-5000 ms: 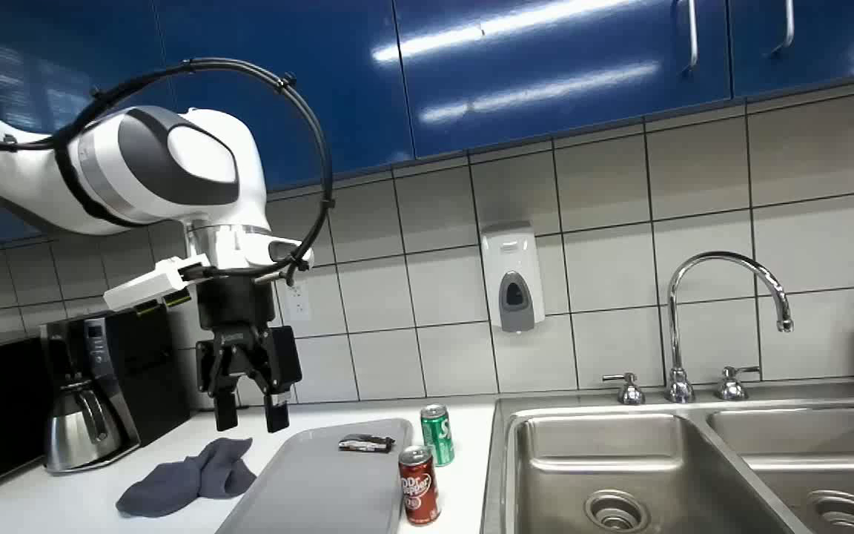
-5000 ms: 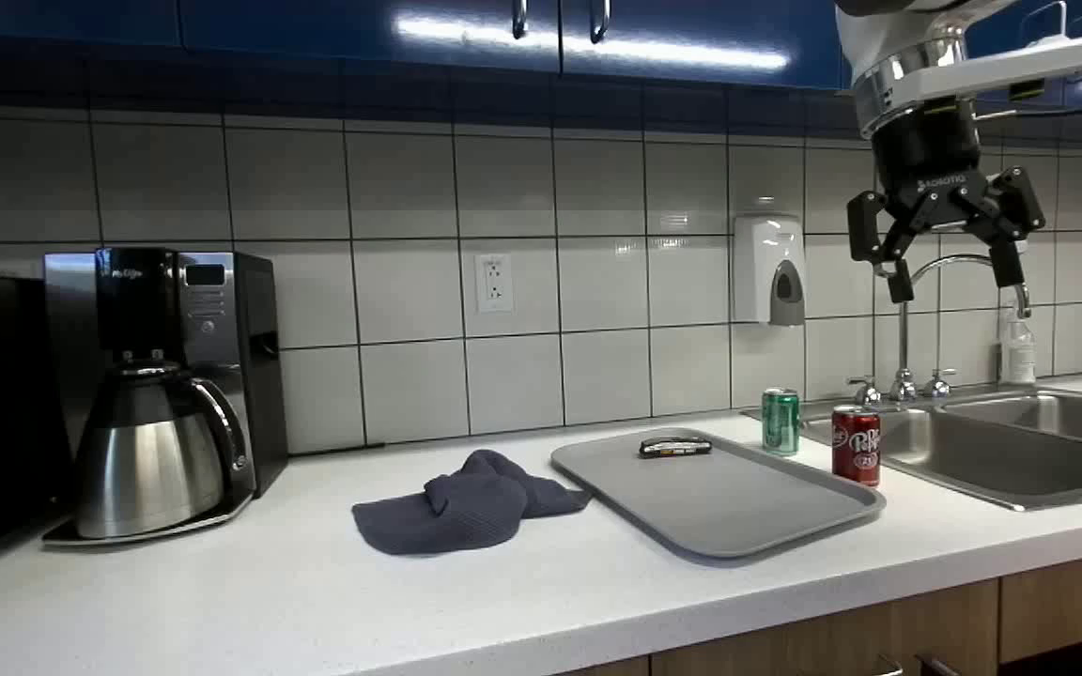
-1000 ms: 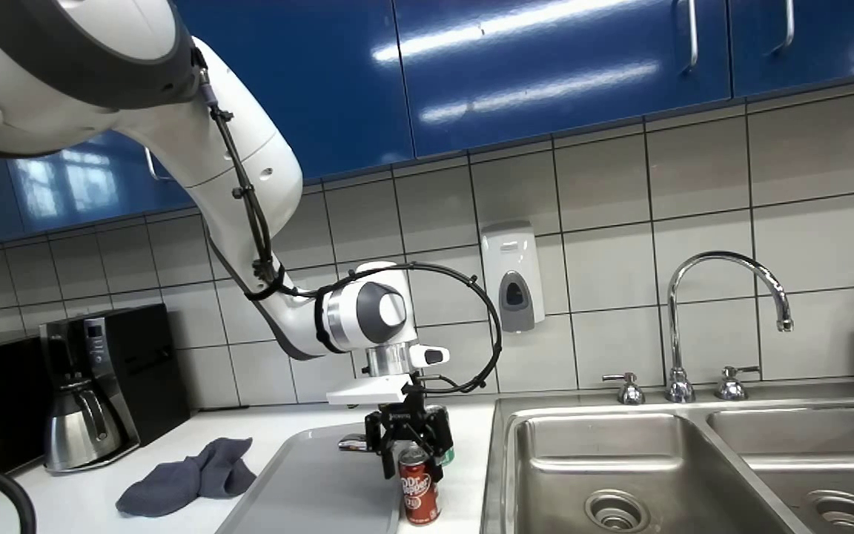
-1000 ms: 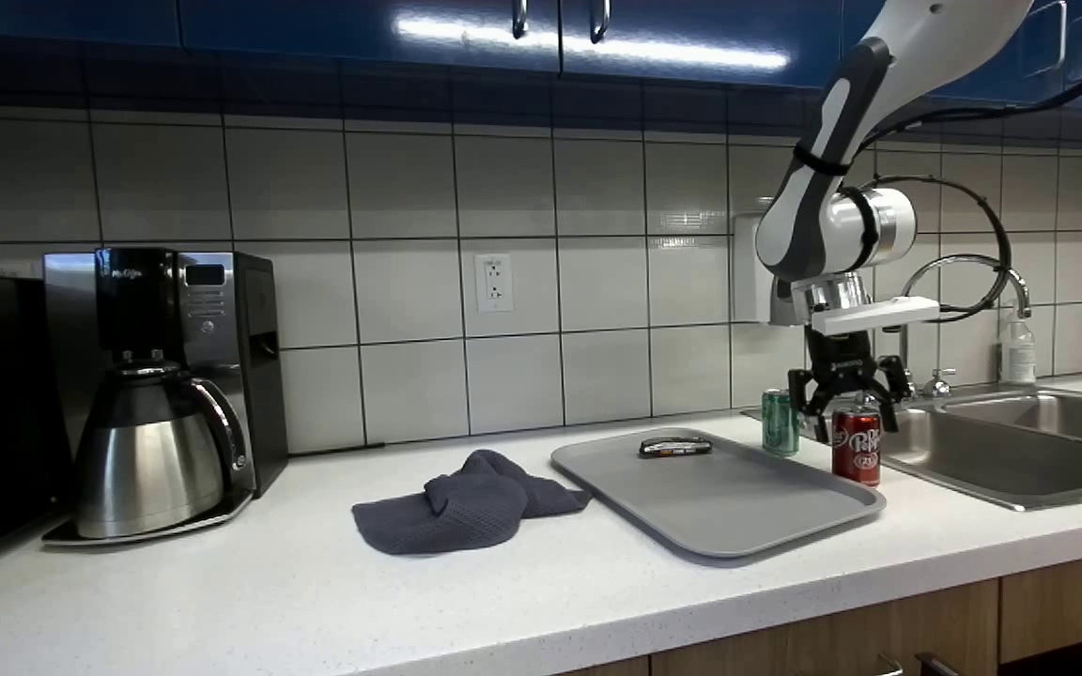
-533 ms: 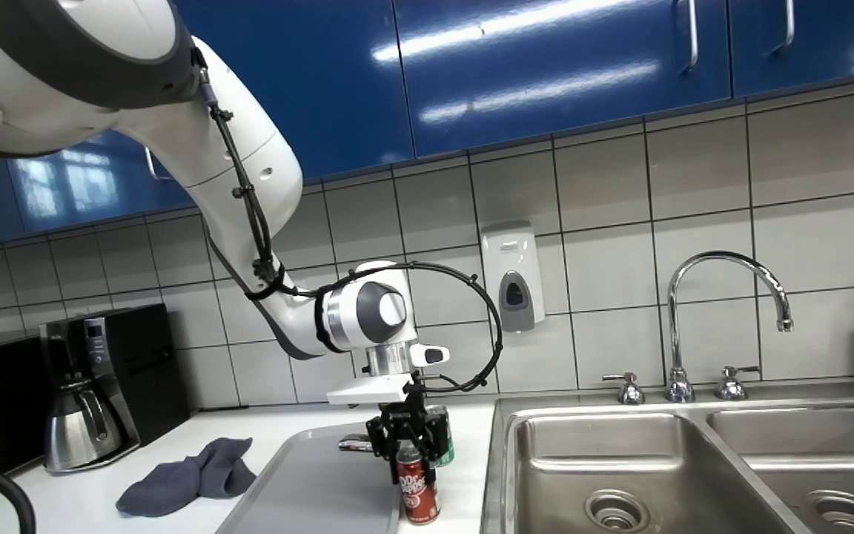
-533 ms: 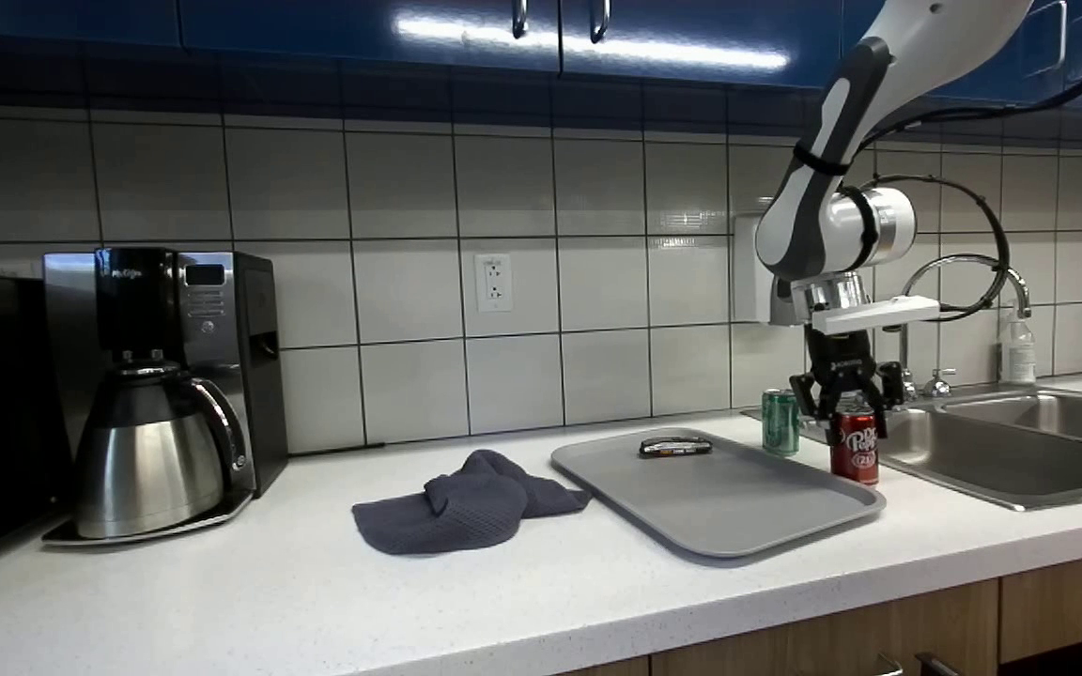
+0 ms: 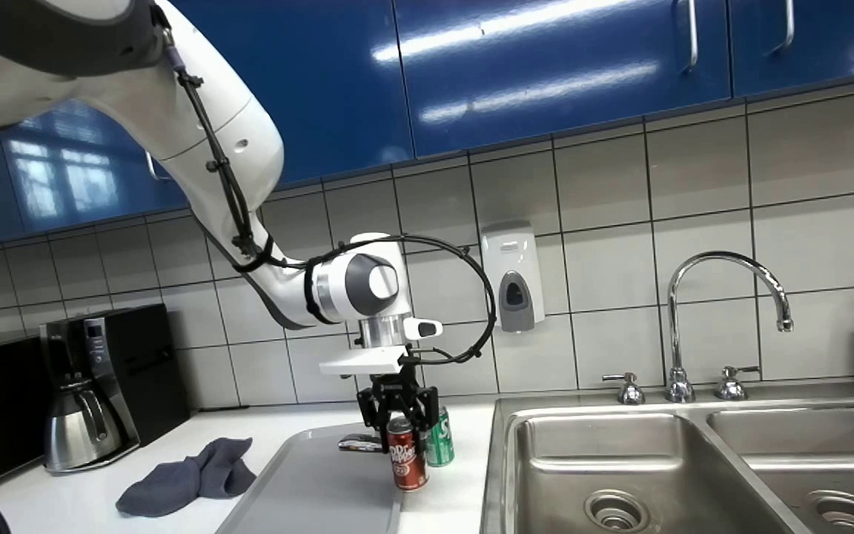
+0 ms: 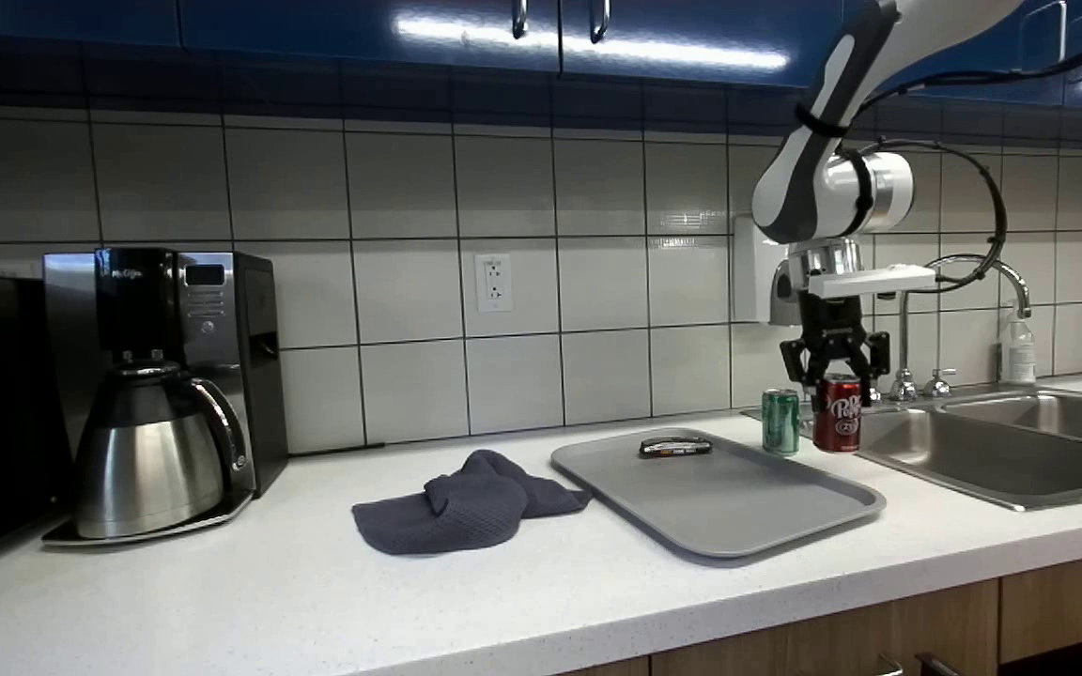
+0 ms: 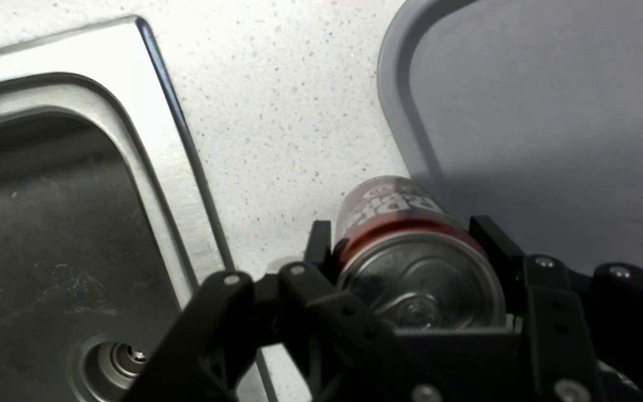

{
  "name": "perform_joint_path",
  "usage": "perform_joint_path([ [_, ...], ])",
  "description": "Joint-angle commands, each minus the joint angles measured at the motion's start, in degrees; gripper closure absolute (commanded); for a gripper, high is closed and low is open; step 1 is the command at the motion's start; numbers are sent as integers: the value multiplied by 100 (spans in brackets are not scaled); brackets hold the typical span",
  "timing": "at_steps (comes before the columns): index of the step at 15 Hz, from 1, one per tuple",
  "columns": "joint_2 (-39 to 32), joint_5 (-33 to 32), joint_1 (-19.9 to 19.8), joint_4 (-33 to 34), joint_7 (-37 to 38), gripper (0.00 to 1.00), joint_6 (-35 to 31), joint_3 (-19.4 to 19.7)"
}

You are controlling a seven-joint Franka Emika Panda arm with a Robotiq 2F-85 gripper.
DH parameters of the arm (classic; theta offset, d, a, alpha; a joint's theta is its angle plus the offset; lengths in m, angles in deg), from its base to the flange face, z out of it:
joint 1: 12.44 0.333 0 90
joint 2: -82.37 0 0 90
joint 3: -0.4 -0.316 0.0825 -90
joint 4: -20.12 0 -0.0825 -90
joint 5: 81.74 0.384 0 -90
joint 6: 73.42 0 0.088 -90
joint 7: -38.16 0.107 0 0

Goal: Put the can on the tray

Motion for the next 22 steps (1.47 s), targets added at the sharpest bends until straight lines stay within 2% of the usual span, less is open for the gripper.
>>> perform_joint_path([
  [1,563,169,71,-134,-283,61,454,-75],
  [12,851,8,681,-960,-21,61,516,-478],
  [22,783,-321,760,-1318,98,61,46,-473],
])
